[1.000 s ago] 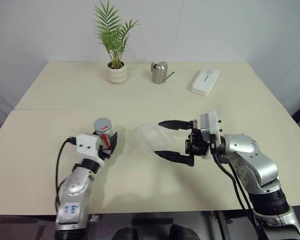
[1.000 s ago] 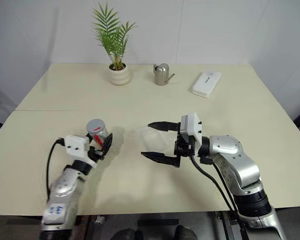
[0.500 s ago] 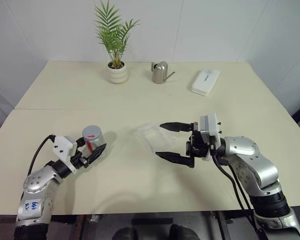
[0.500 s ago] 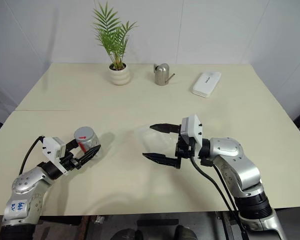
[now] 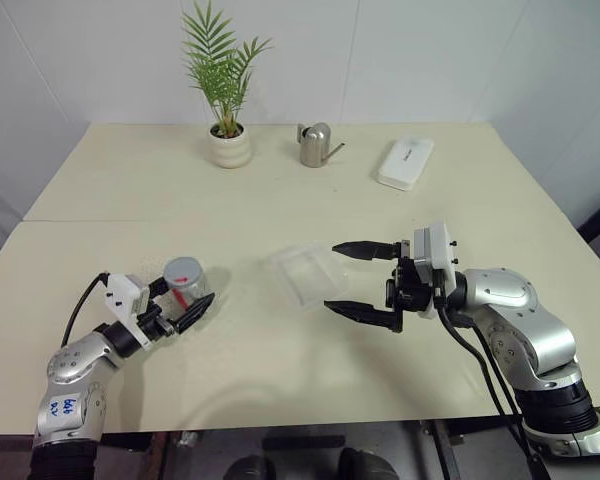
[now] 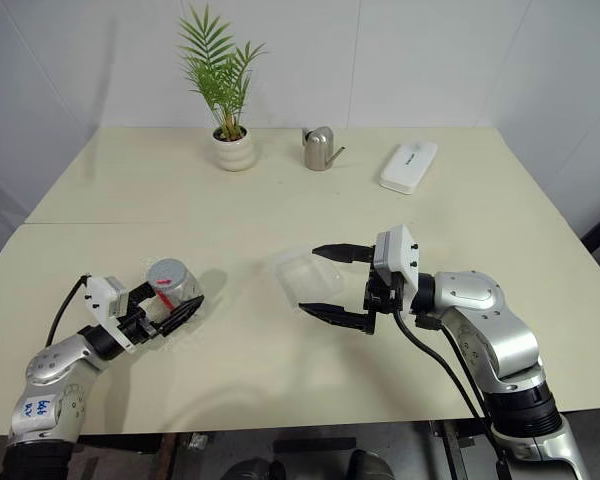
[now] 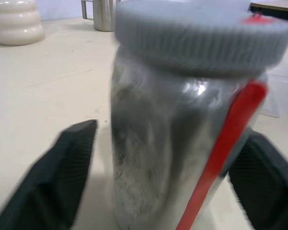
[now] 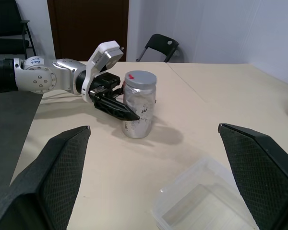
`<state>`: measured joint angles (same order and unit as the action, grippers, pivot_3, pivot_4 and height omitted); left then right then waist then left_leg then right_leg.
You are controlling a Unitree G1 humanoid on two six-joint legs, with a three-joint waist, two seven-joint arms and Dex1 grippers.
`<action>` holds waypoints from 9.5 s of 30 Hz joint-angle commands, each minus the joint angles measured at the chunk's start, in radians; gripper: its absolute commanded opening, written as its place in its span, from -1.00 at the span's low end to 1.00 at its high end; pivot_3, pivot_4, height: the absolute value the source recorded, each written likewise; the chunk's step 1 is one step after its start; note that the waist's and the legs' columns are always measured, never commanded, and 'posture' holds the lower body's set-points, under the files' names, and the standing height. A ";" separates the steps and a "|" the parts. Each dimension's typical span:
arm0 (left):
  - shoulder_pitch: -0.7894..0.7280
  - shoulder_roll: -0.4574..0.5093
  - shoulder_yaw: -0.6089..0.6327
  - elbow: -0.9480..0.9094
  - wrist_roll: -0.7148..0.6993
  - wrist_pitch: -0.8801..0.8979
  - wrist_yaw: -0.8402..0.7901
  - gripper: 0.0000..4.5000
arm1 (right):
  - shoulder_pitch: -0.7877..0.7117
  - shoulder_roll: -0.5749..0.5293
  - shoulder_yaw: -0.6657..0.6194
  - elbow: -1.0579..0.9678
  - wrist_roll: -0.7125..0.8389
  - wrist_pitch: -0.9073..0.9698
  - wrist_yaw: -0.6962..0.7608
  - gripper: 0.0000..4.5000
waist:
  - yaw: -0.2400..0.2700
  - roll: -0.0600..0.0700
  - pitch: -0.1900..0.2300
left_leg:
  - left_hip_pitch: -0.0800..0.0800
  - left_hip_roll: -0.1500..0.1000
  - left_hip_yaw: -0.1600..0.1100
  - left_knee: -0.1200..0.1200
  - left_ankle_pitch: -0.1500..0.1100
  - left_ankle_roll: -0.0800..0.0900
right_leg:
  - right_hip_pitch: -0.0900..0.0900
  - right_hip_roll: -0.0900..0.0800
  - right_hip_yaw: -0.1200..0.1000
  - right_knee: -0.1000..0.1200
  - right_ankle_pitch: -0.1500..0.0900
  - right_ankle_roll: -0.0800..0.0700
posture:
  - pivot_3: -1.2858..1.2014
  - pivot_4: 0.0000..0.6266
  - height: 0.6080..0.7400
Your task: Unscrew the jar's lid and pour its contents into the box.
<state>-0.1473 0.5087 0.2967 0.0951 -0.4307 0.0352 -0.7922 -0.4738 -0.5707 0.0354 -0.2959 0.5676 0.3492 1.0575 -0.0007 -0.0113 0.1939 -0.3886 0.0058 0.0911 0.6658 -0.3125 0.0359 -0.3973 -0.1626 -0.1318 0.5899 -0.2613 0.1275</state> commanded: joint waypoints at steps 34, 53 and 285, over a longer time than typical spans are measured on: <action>0.071 -0.207 -0.087 -0.289 0.182 0.042 0.477 0.99 | -0.011 0.036 0.004 -0.031 -0.006 -0.028 -0.005 1.00 | 0.004 0.000 0.000 | 0.000 0.000 0.000 0.000 0.000 0.000 | 0.000 0.000 0.000 0.000 0.000 0.000 | 0.03 -0.52 1.00; -0.119 -0.040 -0.109 -0.302 -0.012 0.207 0.176 -0.14 | -0.124 0.050 -0.006 -0.037 0.042 0.147 -0.155 1.00 | 0.001 0.000 0.000 | -0.001 0.000 0.000 0.000 0.001 -0.001 | -0.001 0.000 0.000 0.001 0.000 0.000 | 0.03 -0.52 1.00; -0.449 0.034 -0.268 -0.122 -0.082 0.300 -0.312 -0.14 | -0.540 0.276 0.183 0.212 -0.060 0.353 -0.116 0.97 | -0.026 0.000 0.000 | -0.015 0.009 0.003 0.016 0.002 -0.004 | -0.015 0.013 0.005 0.008 0.003 -0.004 | 0.03 -0.52 1.00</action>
<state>-0.5782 0.5434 0.0201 -0.0052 -0.5044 0.3489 -1.1014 -0.9791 -0.3027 0.2319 -0.0723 0.5115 0.7220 0.9477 -0.0264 -0.0111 0.1940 -0.4036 0.0152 0.0945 0.6818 -0.3103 0.0319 -0.4123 -0.1496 -0.1270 0.5983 -0.2585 0.1238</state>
